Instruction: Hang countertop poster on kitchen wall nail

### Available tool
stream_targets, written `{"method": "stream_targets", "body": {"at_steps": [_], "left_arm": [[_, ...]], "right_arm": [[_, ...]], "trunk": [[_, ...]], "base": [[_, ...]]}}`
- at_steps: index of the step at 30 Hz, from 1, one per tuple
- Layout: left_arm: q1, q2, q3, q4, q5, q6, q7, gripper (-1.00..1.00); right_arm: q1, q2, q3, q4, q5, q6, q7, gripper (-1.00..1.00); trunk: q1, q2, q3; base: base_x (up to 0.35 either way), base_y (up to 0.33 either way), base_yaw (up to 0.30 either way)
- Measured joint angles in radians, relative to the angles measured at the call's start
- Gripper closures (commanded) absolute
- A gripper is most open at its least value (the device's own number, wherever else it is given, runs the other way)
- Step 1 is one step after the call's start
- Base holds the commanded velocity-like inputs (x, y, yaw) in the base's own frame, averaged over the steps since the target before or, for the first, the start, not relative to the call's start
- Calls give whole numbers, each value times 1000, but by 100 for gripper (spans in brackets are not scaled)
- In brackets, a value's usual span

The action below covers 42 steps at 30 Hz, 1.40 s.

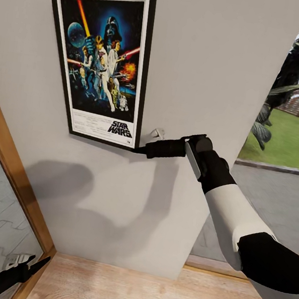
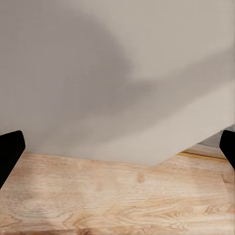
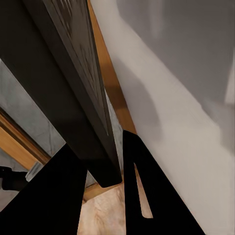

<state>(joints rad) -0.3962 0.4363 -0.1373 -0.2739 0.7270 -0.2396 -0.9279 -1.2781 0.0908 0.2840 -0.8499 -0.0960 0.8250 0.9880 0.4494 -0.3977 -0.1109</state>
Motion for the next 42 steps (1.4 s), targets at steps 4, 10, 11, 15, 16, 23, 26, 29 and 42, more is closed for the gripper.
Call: {"method": "stream_targets", "body": {"at_steps": [4, 10, 11, 15, 16, 23, 26, 29, 42], "left_arm": [[0, 0, 0, 0, 0, 0, 0, -100], [0, 0, 0, -2, 0, 0, 0, -100], [0, 0, 0, -3, 0, 0, 0, -100], [0, 0, 0, -3, 0, 0, 0, -100], [0, 0, 0, -3, 0, 0, 0, -100], [0, 0, 0, -3, 0, 0, -1, -100], [0, 0, 0, -3, 0, 0, -1, -100], [0, 0, 0, -3, 0, 0, -1, -100], [0, 0, 0, -3, 0, 0, 0, -100]], "right_arm": [[0, 0, 0, 11, 1, 0, 0, 100], [0, 0, 0, 35, -1, 1, 0, 100], [0, 0, 0, 36, -1, 2, 0, 100], [-1, 0, 0, 42, -1, 1, 0, 100], [-1, 0, 0, 43, -1, 1, 0, 100], [-1, 1, 0, 44, -1, 1, 0, 100], [-1, 1, 0, 44, -1, 1, 0, 100], [-2, 1, 0, 44, -2, 1, 0, 100], [-3, 1, -1, 44, -2, 0, 0, 100]], "trunk": [[0, 0, 0], [0, 0, 0], [0, 0, 0], [0, 0, 0], [0, 0, 0], [0, 0, 0], [0, 0, 0], [0, 0, 0], [0, 0, 0]], "base": [[0, 0, 0], [0, 0, 0], [0, 0, 0], [0, 0, 0], [0, 0, 0], [0, 0, 0], [0, 0, 0], [0, 0, 0], [0, 0, 0]]}}
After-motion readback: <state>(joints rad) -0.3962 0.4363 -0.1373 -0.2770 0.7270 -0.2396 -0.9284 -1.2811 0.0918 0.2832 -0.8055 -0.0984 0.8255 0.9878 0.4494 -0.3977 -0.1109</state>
